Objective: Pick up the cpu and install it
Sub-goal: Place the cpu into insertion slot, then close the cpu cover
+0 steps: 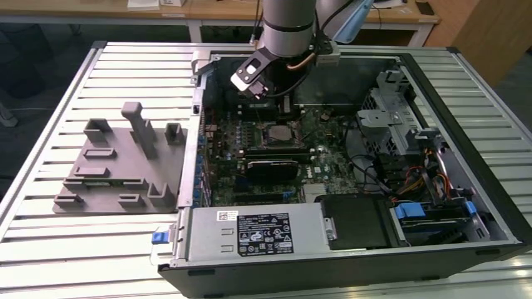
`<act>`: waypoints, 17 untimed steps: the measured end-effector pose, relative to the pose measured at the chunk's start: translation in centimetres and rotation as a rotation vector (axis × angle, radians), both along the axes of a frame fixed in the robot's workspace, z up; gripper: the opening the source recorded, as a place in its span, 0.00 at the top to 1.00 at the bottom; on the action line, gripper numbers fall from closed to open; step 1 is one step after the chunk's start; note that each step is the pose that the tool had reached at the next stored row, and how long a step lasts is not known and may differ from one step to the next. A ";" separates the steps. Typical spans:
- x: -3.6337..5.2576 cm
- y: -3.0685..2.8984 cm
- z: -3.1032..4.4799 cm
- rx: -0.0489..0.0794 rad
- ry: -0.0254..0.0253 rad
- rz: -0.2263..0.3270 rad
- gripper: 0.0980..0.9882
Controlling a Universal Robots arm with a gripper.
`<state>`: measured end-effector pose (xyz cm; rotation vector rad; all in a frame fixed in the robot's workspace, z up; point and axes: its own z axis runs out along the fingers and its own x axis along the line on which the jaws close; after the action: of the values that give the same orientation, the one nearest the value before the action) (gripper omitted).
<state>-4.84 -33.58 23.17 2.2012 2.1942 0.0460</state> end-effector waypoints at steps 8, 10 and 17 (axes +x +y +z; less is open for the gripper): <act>0.00 0.00 1.96 0.000 0.0000 0.000 0.99; 0.00 0.00 1.99 0.000 0.0000 0.000 0.99; 0.00 0.00 2.07 0.000 0.0000 0.000 0.99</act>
<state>-4.84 -33.58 25.24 2.2012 2.1942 0.0461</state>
